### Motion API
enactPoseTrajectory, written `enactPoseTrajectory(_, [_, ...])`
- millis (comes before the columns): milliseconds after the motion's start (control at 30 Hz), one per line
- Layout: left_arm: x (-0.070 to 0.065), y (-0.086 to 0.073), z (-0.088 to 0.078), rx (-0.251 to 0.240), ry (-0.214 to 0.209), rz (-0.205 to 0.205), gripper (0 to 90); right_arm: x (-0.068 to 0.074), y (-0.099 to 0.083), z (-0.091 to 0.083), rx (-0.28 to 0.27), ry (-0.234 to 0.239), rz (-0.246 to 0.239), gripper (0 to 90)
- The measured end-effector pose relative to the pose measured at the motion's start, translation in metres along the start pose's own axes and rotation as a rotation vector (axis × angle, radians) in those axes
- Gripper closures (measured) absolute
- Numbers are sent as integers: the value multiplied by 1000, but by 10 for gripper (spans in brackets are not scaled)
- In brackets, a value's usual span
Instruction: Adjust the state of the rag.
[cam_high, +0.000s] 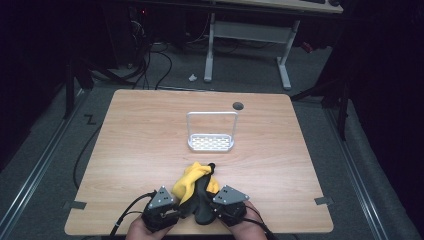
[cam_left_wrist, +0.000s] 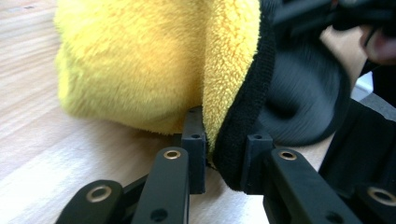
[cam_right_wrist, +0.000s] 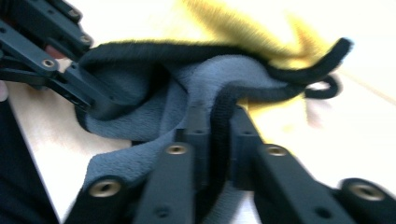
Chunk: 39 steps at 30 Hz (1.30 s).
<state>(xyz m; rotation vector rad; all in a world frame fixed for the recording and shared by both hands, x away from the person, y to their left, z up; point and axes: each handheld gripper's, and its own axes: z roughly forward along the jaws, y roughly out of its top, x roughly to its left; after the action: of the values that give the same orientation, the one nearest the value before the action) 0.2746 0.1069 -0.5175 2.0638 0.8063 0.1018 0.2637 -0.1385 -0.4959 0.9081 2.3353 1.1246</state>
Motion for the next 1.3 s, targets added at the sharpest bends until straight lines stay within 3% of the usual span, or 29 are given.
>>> enactPoseTrajectory(133, [9,1,-8,-20,16,-22,772,-8,2,-8,-24,-55,-9,858])
enactPoseTrajectory(267, [23,1,-20,-50,46,-53,779,-30,-5,-18,-27,-132,17,860])
enactPoseTrajectory(300, [28,1,-24,-61,59,-63,779,-30,-5,-18,-27,-132,17,860])
enactPoseTrajectory(333, [35,1,-30,-78,77,-79,781,-45,-10,-21,-19,-169,30,859])
enactPoseTrajectory(433, [48,0,-40,-104,98,-108,781,-61,-17,-24,-9,-198,72,859])
enactPoseTrajectory(600, [63,-3,-51,-132,129,-145,783,-78,-25,-25,26,-257,85,863])
enactPoseTrajectory(700, [69,-4,-53,-145,130,-168,772,-87,-29,-26,31,-243,125,863])
enactPoseTrajectory(933, [68,-4,-48,-129,119,-183,582,-87,-31,-22,49,-262,113,855])
enactPoseTrajectory(1100, [61,-5,-37,-92,65,-167,511,-113,-42,-21,94,-319,189,842])
enactPoseTrajectory(1133, [61,-5,-37,-92,65,-167,505,-113,-42,-21,94,-319,189,842])
enactPoseTrajectory(1167, [54,-5,-31,-81,46,-153,505,-123,-49,-20,119,-339,224,842])
enactPoseTrajectory(1300, [40,-6,-16,-34,-13,-134,485,-124,-51,-21,131,-361,218,829])
